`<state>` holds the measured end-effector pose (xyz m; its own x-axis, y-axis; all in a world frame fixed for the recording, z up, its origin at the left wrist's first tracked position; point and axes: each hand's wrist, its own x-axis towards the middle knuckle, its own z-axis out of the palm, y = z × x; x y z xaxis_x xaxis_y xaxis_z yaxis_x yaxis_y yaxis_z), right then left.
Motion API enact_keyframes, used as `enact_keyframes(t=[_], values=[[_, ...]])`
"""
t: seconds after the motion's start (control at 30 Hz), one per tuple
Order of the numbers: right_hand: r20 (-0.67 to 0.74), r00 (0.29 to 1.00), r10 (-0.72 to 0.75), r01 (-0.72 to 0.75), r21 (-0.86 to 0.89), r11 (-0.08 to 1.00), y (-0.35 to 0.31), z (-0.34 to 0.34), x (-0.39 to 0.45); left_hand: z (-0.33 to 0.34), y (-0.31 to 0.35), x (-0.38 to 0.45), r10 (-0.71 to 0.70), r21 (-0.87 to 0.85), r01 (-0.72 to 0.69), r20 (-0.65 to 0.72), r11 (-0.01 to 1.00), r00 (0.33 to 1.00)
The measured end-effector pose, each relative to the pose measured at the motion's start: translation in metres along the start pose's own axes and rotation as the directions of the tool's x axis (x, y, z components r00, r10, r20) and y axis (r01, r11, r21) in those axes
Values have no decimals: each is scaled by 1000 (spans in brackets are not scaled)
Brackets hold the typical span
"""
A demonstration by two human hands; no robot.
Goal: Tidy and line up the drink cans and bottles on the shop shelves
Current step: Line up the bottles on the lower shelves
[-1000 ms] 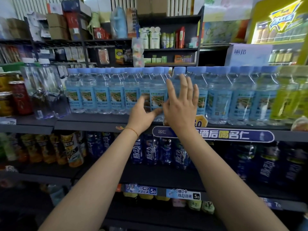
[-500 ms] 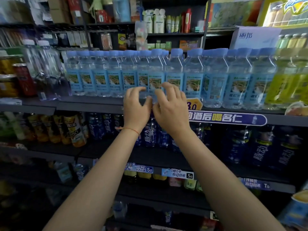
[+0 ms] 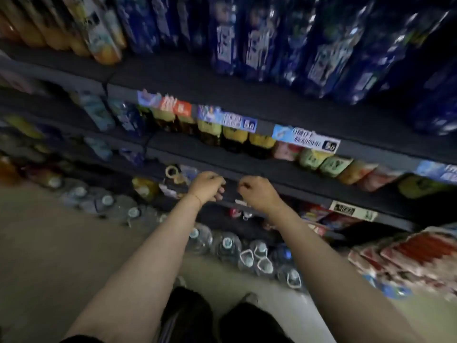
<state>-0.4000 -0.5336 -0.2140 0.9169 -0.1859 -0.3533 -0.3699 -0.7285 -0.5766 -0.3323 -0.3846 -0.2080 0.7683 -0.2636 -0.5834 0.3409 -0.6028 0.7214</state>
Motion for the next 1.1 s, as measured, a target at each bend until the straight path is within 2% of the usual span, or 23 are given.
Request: enact_keyframes(t=[0.17, 0.23, 0.33, 0.47, 0.57, 0.67, 0.73, 0.8, 0.87, 0.93, 1.0, 1.03, 1.1], values=[[135, 947, 291, -304, 90, 948, 76, 74, 21, 43, -50, 55, -155, -173, 170, 94, 970, 983], [97, 922, 374, -382, 87, 920, 101, 93, 35, 55, -64, 71, -222, -324, 259, 147, 910, 964], [-56, 877, 478, -466, 149, 872, 131, 109, 66, 69, -88, 98, -290, -525, 361, 215, 771, 933], [-199, 786, 585, -462, 440, 770, 147, 113, 111, 88, -114, 131, -299, -604, 391, 251, 694, 921], [-194, 740, 644, -349, 708, 615, 154, 121, 140, 101, -130, 150, -301, -608, 416, 288, 677, 909], [-191, 727, 660, -334, 741, 582, 159, 125, 152, 108, -143, 157, -301, -593, 421, 296, 686, 907], [-200, 731, 653, -329, 735, 593, 157, 124, 152, 109, -147, 156, -304, -571, 426, 301, 702, 904], [-203, 707, 678, -335, 748, 573, 158, 130, 147, 108, -148, 152, -300, -542, 407, 278, 735, 913], [-173, 685, 708, -302, 817, 491, 149, 132, 135, 104, -143, 145, -266, -490, 331, 200, 807, 943], [-74, 681, 728, -276, 895, 349, 145, 136, 126, 99, -136, 136, -177, -381, 207, 114, 901, 978], [59, 706, 705, -346, 898, 271, 125, 132, 110, 91, -126, 126, -60, -259, 73, 57, 963, 997], [112, 726, 678, -390, 879, 273, 115, 131, 100, 84, -122, 121, -14, -156, 20, 41, 988, 999], [229, 762, 605, -479, 828, 291, 98, 134, 83, 67, -111, 106, 70, 215, -87, 86, 973, 994]])
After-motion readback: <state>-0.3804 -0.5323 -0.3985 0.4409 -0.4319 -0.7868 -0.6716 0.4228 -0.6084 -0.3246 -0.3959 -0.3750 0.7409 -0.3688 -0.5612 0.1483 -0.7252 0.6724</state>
